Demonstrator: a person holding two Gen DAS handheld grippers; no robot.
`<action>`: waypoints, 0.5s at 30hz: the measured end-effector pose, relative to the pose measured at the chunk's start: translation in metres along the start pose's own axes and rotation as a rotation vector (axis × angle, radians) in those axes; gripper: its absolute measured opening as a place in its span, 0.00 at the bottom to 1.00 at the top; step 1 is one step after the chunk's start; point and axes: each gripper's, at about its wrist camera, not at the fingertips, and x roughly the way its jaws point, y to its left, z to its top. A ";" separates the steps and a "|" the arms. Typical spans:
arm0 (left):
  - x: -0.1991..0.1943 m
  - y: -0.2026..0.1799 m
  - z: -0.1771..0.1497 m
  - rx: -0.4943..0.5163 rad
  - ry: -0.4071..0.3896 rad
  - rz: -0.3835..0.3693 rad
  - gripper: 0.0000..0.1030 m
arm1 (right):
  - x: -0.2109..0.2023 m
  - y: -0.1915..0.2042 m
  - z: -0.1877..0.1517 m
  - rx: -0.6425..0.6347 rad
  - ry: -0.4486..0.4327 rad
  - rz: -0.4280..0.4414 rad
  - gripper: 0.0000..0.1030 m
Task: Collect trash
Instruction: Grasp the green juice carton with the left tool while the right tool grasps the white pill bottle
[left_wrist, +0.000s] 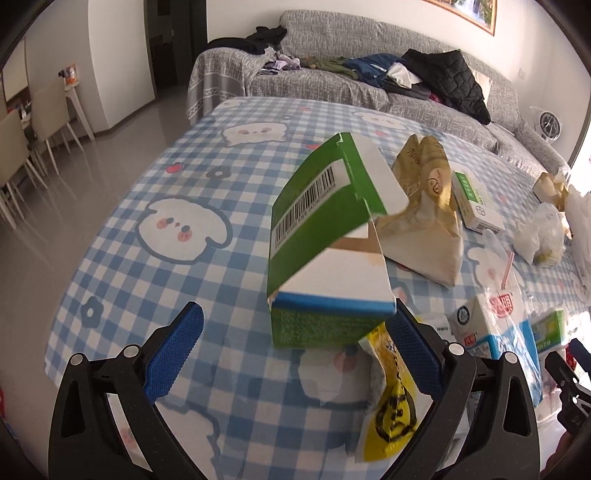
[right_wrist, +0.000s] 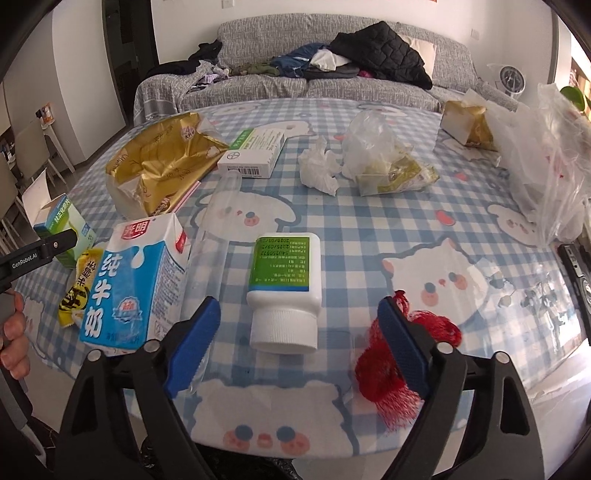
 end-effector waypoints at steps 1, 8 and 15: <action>0.001 0.000 0.001 -0.001 0.000 -0.002 0.91 | 0.002 0.000 0.001 0.003 0.004 0.003 0.76; 0.010 -0.002 0.005 0.003 0.016 -0.017 0.80 | 0.015 -0.001 0.005 0.016 0.034 0.027 0.62; 0.014 -0.002 0.006 0.009 0.013 -0.021 0.73 | 0.024 -0.001 0.007 0.028 0.055 0.042 0.49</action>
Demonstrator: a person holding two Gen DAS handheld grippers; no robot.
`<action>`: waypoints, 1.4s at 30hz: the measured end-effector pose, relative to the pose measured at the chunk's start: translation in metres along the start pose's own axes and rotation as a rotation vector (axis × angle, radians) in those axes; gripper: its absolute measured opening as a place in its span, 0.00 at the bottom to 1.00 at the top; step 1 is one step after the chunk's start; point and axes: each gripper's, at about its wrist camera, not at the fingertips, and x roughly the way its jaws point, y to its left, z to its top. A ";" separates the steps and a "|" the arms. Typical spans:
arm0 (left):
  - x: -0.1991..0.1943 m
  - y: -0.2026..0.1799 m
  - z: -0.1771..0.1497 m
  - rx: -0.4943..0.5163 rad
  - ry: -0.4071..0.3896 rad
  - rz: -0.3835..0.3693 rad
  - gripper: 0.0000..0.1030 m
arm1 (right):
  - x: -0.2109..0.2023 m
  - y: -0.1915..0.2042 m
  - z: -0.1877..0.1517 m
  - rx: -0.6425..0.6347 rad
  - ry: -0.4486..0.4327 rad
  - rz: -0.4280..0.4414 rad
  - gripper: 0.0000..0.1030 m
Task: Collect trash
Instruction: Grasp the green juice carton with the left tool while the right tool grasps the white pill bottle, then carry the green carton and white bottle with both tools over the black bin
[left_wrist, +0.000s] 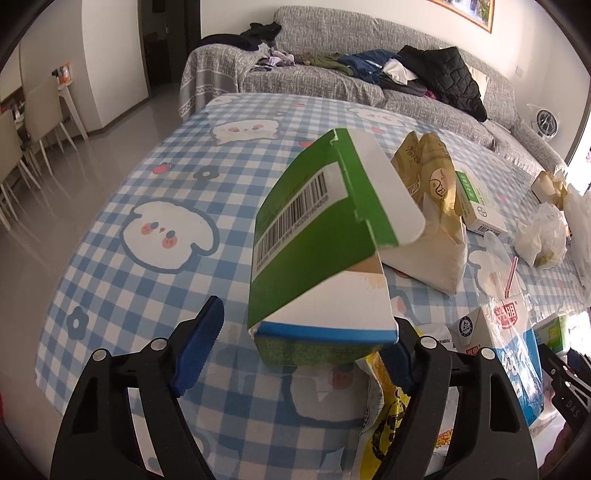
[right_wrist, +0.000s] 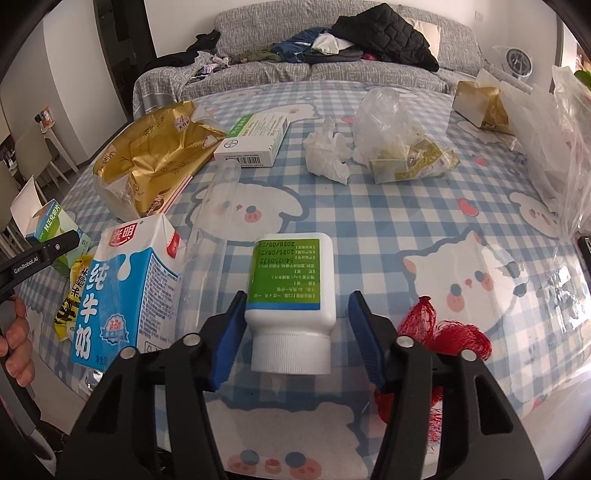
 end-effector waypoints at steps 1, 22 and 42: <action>0.000 0.000 0.000 0.000 0.001 0.000 0.72 | 0.000 0.000 0.000 0.001 0.001 0.001 0.48; -0.006 -0.005 0.001 0.021 0.016 -0.027 0.45 | -0.006 -0.002 0.003 0.017 -0.004 0.016 0.39; -0.086 -0.009 -0.050 0.055 -0.033 -0.068 0.45 | -0.078 -0.004 -0.041 0.004 -0.068 0.013 0.39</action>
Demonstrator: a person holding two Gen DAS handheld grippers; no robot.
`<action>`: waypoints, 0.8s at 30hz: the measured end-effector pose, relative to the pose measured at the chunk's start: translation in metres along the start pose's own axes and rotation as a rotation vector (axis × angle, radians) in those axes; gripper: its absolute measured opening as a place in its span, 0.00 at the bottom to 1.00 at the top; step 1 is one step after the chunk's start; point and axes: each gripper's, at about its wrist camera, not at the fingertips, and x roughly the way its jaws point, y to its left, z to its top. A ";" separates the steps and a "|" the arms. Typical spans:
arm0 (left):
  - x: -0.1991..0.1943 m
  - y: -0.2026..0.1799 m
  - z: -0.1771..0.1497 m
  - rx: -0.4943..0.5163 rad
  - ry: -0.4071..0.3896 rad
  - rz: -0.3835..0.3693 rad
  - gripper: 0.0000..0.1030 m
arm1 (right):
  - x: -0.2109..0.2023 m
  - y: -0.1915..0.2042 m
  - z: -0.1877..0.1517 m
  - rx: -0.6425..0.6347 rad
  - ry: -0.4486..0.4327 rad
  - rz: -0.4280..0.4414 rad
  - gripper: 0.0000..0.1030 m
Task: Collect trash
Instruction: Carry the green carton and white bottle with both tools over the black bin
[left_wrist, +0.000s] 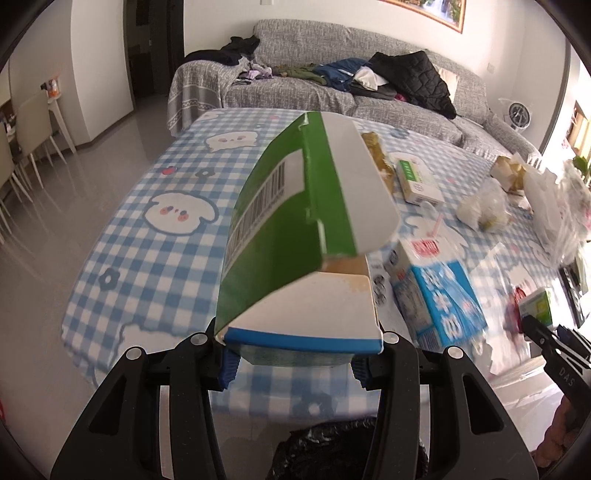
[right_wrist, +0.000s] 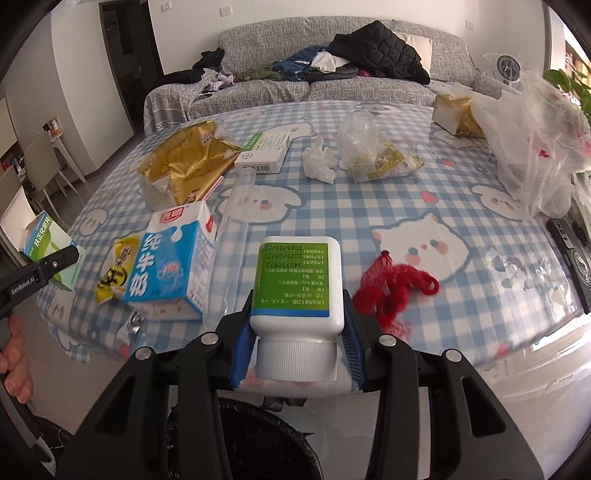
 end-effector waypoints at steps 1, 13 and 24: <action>-0.003 -0.003 -0.005 0.006 0.001 -0.001 0.45 | -0.002 0.001 -0.002 -0.003 -0.003 0.001 0.39; -0.038 -0.019 -0.055 0.046 0.015 -0.033 0.45 | -0.040 0.009 -0.040 -0.026 -0.017 0.011 0.39; -0.060 -0.033 -0.117 0.071 0.052 -0.055 0.45 | -0.054 0.011 -0.095 -0.018 0.025 0.005 0.39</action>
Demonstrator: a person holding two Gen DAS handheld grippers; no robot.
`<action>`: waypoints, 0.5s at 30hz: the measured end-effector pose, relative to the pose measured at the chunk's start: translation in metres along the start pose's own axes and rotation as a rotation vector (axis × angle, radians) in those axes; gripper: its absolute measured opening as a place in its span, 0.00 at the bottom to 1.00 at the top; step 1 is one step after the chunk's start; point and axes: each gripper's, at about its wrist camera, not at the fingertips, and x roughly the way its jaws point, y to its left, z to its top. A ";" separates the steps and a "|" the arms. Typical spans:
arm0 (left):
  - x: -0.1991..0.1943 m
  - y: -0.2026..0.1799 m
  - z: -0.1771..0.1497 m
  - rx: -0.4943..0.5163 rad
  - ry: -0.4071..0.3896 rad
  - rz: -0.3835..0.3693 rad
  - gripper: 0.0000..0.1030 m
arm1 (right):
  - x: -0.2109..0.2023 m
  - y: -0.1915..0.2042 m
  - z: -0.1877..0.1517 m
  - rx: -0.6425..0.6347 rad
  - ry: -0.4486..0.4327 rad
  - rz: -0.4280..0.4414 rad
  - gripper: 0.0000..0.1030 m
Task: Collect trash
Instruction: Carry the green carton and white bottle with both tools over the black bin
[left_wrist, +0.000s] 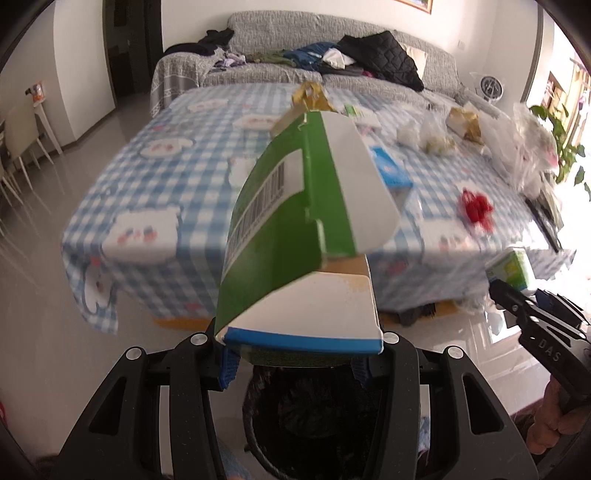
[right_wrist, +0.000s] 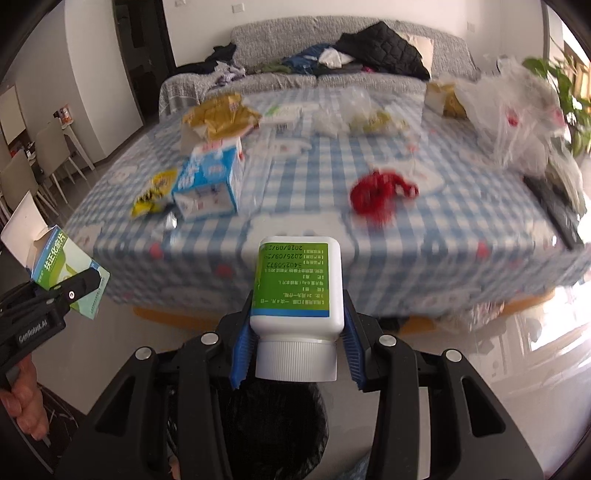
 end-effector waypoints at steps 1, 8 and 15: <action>-0.001 -0.003 -0.007 0.002 0.009 -0.011 0.45 | 0.001 0.002 -0.005 0.000 0.010 -0.003 0.39; 0.004 -0.016 -0.046 0.009 0.064 -0.040 0.45 | 0.006 0.014 -0.048 -0.007 0.061 -0.002 0.39; 0.015 -0.021 -0.079 0.009 0.104 -0.036 0.45 | 0.012 0.016 -0.080 -0.002 0.090 0.003 0.39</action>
